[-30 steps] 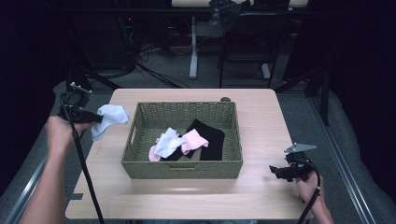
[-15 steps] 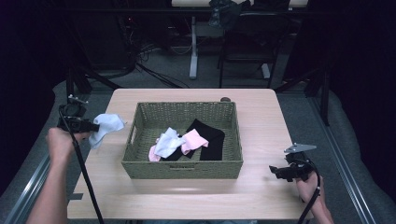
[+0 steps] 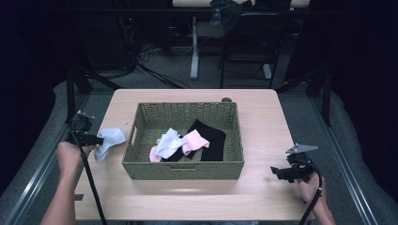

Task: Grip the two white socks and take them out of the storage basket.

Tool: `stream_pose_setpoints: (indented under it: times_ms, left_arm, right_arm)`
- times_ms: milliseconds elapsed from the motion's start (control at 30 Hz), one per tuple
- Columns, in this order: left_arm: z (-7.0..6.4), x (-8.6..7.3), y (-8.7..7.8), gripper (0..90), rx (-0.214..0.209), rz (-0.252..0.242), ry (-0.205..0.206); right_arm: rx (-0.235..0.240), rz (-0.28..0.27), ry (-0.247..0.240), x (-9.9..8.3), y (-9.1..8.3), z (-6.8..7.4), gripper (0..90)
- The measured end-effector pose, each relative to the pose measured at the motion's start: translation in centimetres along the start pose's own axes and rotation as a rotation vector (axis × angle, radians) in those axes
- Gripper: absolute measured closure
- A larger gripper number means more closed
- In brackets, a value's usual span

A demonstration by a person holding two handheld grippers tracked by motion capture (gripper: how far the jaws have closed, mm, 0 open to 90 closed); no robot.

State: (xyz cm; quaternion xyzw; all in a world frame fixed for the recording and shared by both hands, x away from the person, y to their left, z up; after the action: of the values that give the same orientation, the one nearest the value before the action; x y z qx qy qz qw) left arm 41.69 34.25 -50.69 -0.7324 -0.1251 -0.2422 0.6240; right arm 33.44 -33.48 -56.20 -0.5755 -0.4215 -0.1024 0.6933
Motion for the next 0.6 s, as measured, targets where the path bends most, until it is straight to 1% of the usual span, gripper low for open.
stream_pose_setpoints:
  times_ms: [167,200,300,367,400,433,467,500,533,567,600]
  left_arm:
    - [0.2,-1.1,1.9,86.2,-0.018,0.032,-0.023]
    - [0.3,-1.3,2.2,85.8,-0.027,0.035,-0.029]
    - [0.5,-1.7,2.7,79.8,-0.051,0.054,-0.047]
    - [0.5,-1.7,2.6,72.2,-0.057,0.056,-0.047]
    - [0.5,-1.7,2.4,66.9,-0.066,0.057,-0.047]
    - [0.5,-1.7,2.4,61.4,-0.066,0.057,-0.047]
    - [0.4,-1.5,1.8,53.5,-0.065,0.051,-0.050]
    - [0.4,-1.3,1.4,50.0,-0.060,0.051,-0.046]
    - [0.3,-1.1,1.0,44.3,-0.061,0.048,-0.051]
    - [0.3,-0.9,0.6,39.9,-0.052,0.043,-0.047]
    - [0.1,-0.6,0.1,35.9,-0.052,0.037,-0.042]
  right_arm:
    - [-0.002,0.001,-0.002,0.0,0.0,0.0,14.7]
    - [-0.001,0.002,-0.003,0.0,0.0,0.0,14.7]
    - [-0.001,0.001,-0.002,0.0,0.0,0.0,14.7]
    - [0.002,0.002,0.000,0.0,0.0,0.0,14.7]
    - [0.002,0.002,0.000,0.0,0.0,0.0,14.7]
    - [-0.002,0.004,-0.002,0.0,0.0,0.0,14.7]
    - [-0.001,0.003,-0.002,0.0,0.0,0.0,14.7]
    - [-0.001,0.003,-0.001,0.0,0.0,0.0,14.7]
    - [-0.001,0.003,-0.002,0.0,0.0,0.0,14.7]
    - [-0.002,0.002,-0.001,0.0,0.0,0.1,14.7]
    - [-0.003,0.002,-0.001,0.1,0.0,0.1,14.7]
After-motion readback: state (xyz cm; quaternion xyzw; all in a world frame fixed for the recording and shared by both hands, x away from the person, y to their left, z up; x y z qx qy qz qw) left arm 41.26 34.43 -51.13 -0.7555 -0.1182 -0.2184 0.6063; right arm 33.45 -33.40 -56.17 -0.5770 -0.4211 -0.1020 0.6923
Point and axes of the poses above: each handheld gripper's, and its own axes: y roughly forward along the jaws, x roughly out of its top, z roughly to its left, the point moved 2 cm from there along y, roughly forward along the jaws, and after that the axes turned 6 degrees about -z, right-handed, at the moved point
